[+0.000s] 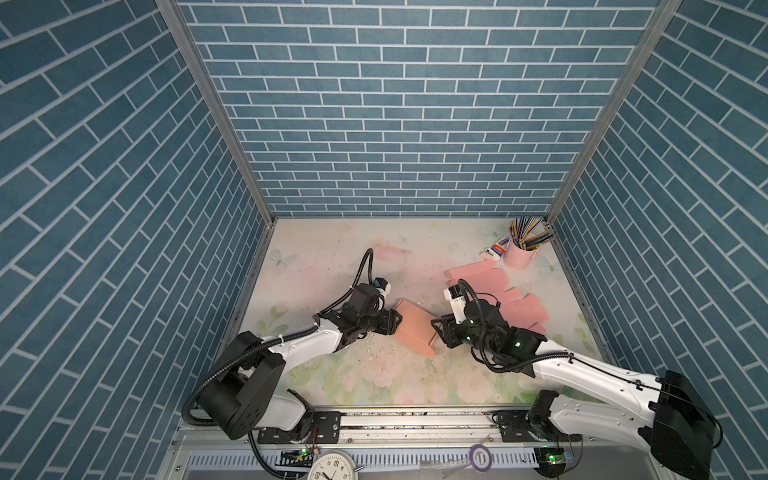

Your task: Fold the paper box

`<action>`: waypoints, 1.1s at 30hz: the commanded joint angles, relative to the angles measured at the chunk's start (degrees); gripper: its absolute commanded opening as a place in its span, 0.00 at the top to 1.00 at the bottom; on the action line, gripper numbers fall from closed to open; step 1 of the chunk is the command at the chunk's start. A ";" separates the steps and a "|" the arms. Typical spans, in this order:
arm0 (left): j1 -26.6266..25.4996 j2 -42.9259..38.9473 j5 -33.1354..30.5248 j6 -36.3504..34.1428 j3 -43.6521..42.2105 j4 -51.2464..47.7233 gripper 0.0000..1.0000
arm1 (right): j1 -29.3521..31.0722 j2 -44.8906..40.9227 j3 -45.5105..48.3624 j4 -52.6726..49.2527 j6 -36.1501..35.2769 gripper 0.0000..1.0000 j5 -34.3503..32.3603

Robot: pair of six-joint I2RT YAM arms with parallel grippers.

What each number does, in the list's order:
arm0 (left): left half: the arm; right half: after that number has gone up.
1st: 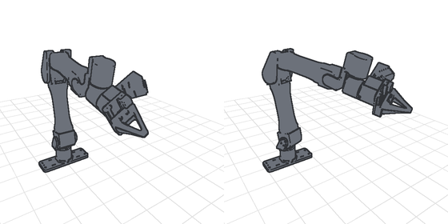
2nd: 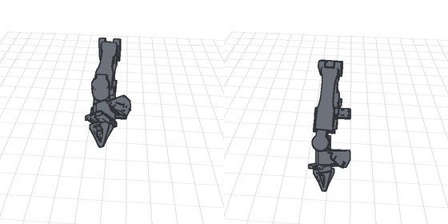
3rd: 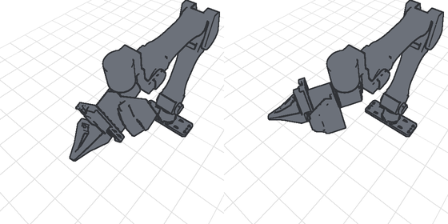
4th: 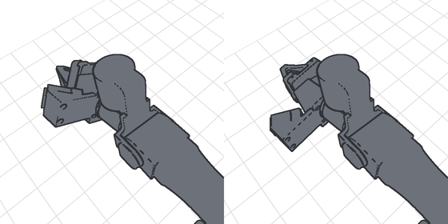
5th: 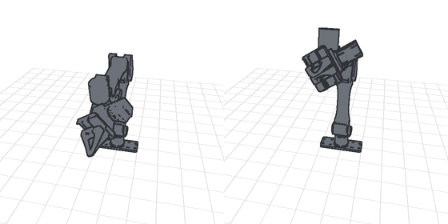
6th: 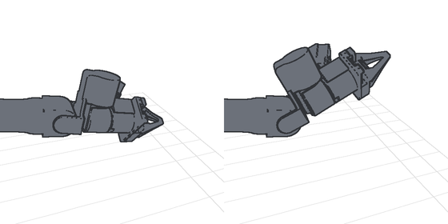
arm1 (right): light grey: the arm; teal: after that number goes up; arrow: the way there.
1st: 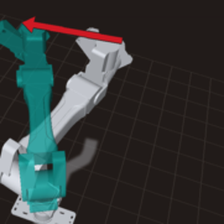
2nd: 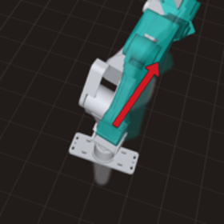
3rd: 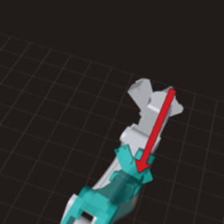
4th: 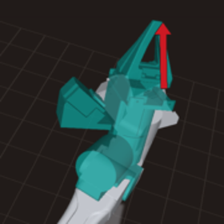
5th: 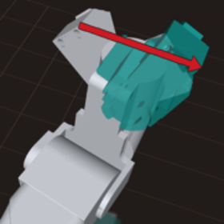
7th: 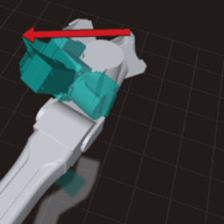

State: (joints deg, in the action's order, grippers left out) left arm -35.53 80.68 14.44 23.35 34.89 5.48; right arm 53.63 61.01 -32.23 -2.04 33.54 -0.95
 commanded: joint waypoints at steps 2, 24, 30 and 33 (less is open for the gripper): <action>0.46 -1.26 -0.21 -0.54 -1.62 0.14 0.40 | 0.27 -2.51 4.25 1.43 8.04 0.60 3.26; -0.44 -3.55 0.65 0.43 -5.38 0.81 0.51 | -2.10 1.50 9.50 10.70 9.88 0.59 6.06; -0.72 -4.69 0.83 0.65 -6.74 1.19 0.50 | -2.87 4.03 9.48 13.26 9.70 0.59 7.71; -0.83 -4.57 1.36 0.86 -7.03 1.83 0.49 | -3.34 4.88 9.20 14.22 9.53 0.59 8.26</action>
State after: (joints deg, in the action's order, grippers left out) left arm -36.03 76.60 15.22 23.81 29.08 7.25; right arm 50.81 65.21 -21.50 9.91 41.76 6.15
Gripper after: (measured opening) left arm 0.502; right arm 0.406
